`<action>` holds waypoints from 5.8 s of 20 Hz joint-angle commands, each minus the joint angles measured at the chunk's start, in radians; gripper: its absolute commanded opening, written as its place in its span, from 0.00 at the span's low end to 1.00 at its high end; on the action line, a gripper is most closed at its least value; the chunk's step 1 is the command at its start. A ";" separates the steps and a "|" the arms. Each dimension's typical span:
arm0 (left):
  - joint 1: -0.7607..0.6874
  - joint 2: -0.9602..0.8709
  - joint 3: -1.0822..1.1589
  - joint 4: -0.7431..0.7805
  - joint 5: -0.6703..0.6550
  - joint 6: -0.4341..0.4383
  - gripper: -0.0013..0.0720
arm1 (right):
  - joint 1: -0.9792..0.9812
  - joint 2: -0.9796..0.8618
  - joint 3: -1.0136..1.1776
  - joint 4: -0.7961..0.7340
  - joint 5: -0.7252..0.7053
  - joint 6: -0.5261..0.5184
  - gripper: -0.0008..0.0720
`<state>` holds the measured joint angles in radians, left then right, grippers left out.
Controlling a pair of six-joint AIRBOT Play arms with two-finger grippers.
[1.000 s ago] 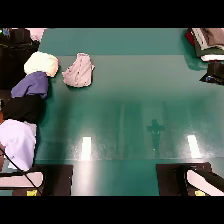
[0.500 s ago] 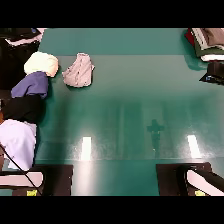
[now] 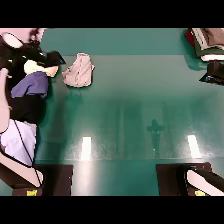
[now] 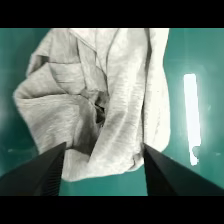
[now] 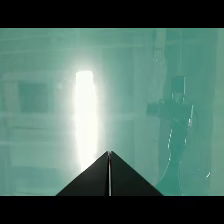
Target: Fold the shirts.
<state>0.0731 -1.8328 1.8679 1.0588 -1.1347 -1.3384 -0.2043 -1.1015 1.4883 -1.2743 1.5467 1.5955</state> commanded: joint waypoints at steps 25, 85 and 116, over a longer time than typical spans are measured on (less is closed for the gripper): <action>-0.366 0.474 0.201 -0.094 -0.313 0.116 0.05 | 0.003 0.000 0.301 0.131 -0.045 0.000 0.03; -0.267 0.830 -0.862 0.222 -0.163 -0.024 0.05 | 0.554 -0.673 0.305 0.113 -0.127 -0.045 0.91; -0.267 0.839 0.176 -0.058 -0.415 -0.113 0.05 | 0.538 0.154 0.305 -0.064 -0.156 -0.007 0.03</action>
<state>-0.1940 -0.9955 1.9152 1.1320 -1.4685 -1.4273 0.3481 -1.0878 1.7931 -1.3247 1.3983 1.5478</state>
